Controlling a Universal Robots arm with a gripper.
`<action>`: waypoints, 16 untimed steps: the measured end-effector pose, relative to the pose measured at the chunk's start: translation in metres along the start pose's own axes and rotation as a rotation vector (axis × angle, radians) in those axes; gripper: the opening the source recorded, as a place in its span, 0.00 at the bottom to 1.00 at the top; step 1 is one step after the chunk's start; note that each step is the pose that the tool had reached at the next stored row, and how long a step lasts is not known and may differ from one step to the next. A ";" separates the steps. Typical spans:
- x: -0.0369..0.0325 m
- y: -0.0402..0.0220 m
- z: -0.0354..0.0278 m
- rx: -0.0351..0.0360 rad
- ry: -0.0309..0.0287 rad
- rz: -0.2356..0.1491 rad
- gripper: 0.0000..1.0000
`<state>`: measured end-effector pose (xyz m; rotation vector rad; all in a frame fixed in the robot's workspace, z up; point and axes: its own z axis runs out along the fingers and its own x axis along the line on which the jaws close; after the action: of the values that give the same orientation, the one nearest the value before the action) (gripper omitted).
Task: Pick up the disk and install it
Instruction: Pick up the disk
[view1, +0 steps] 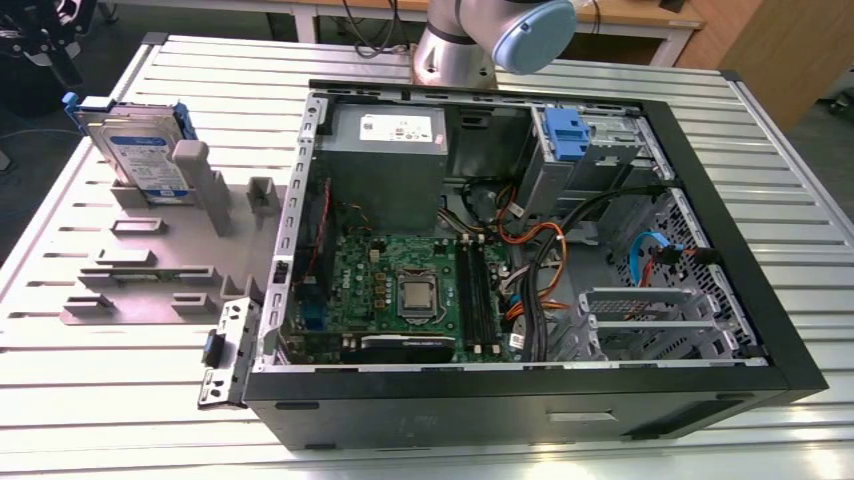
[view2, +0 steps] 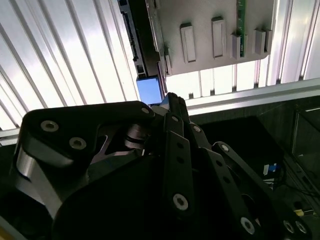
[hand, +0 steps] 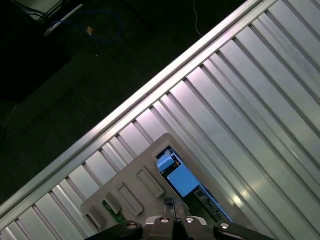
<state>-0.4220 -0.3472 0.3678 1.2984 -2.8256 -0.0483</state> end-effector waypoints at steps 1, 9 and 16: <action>0.0000 0.0000 0.0000 0.0001 0.0001 -0.002 0.11; 0.0000 0.0000 0.0000 0.0001 0.0001 -0.003 0.11; 0.0000 0.0000 0.0000 0.0009 0.0023 -0.055 0.11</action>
<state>-0.4220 -0.3472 0.3678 1.3753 -2.7881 -0.0468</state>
